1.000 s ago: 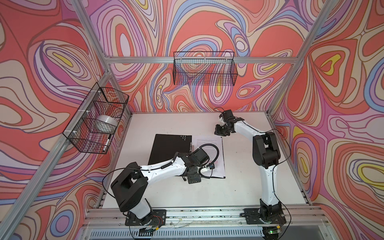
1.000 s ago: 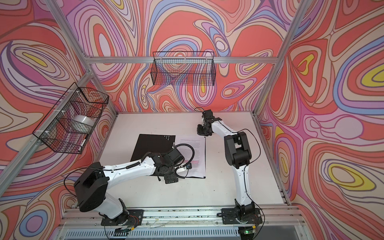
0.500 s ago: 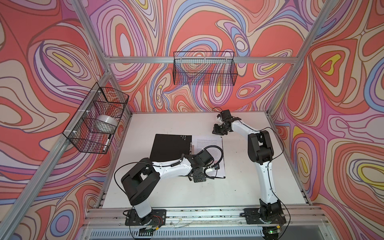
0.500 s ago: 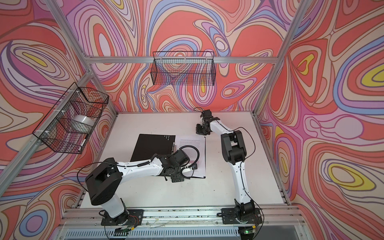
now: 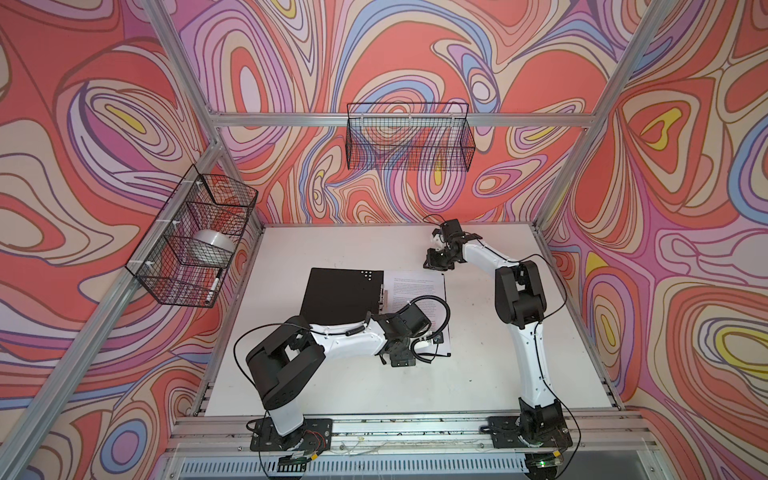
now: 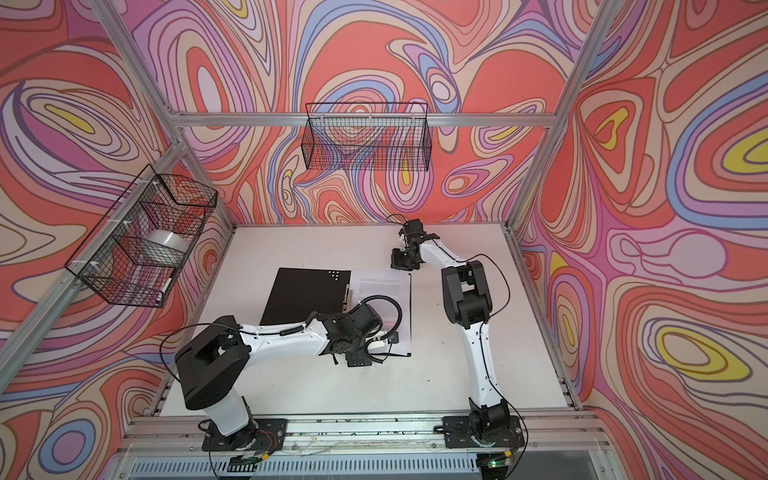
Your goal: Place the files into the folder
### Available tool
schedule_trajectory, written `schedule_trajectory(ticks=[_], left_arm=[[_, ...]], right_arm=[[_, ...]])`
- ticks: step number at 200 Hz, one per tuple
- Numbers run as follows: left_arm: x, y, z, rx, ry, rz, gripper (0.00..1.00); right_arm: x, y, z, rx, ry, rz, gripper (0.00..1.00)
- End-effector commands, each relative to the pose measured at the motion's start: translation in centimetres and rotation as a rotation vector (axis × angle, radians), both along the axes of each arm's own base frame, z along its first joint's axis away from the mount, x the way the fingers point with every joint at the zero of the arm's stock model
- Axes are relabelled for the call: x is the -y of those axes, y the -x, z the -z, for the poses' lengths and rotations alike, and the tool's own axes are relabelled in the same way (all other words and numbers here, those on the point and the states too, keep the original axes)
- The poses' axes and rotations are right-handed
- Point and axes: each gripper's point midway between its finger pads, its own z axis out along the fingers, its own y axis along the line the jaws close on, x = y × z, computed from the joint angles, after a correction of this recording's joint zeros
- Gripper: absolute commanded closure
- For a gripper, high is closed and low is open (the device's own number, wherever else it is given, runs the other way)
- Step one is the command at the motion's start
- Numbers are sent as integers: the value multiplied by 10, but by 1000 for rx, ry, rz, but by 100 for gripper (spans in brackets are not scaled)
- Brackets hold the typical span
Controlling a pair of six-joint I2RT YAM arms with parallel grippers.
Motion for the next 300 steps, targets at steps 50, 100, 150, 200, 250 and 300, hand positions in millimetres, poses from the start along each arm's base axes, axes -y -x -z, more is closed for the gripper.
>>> schedule_trajectory(ticks=[50,100,150,200,250,300], left_arm=[[-1,-10,23,50,-55,-1,5],[-2,-12,26,56,-68,-9,5],[-5,-12,28,54,-80,-27,5],[-9,-5,24,0,-86,-67,6],[-11,0,20,-26,-91,-75,7],[-10,4,-5,-52,-54,-117,7]], right_arm=[[13,21,16,-65,66,-40,77],[19,24,16,-66,104,-48,78],[17,15,8,-41,102,-43,77],[19,6,1,-20,117,-32,75],[25,-7,-16,42,144,11,71],[34,-10,-70,168,137,94,72]])
